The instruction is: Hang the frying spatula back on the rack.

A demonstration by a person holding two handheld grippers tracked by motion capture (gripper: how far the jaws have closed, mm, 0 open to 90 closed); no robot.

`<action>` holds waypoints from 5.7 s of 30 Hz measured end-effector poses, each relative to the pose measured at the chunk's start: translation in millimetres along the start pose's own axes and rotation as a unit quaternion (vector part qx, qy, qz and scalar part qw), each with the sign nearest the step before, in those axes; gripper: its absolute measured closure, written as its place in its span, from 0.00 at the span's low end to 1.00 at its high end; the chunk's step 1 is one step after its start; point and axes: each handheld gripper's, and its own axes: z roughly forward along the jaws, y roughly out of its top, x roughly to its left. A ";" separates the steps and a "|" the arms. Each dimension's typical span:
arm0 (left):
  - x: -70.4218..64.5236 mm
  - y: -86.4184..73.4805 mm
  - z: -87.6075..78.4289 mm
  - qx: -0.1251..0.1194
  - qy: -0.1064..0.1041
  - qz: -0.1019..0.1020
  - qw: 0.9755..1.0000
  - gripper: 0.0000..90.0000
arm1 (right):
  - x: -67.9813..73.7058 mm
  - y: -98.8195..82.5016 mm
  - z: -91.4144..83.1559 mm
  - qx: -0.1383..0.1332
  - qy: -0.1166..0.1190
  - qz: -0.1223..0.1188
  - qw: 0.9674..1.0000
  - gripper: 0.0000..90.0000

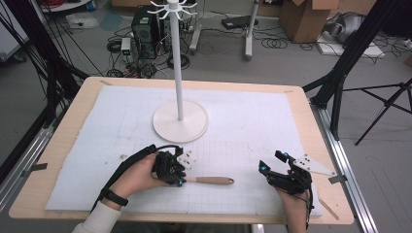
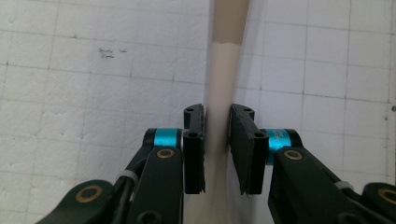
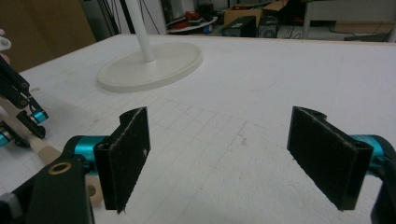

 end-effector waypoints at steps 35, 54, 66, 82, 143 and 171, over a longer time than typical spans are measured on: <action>-13.1 -33.2 -59.8 -0.184 0.057 -0.033 0.981 0.87 | 0.7 3.6 -2.3 -0.023 0.009 0.014 1.000 0.23; -33.7 -64.2 -103.6 -0.348 0.124 -0.060 0.927 0.87 | 24.1 11.7 8.1 -0.026 0.049 0.003 0.998 0.24; -32.4 -67.4 -102.3 -0.371 0.117 -0.077 0.918 0.87 | 49.3 29.7 13.7 -0.046 0.104 -0.001 0.994 0.24; -35.1 -56.6 -93.8 -0.384 0.130 -0.083 0.910 0.87 | 122.8 67.0 56.4 -0.046 0.178 0.012 0.983 0.31; -29.2 -40.3 -109.0 -0.481 -0.031 -0.005 0.876 0.46 | 162.6 130.0 89.2 -0.002 0.410 -0.085 0.908 0.84; -23.3 -22.2 -103.0 -0.504 -0.077 0.035 0.860 0.85 | 162.8 135.9 85.6 0.000 0.461 -0.107 0.881 0.84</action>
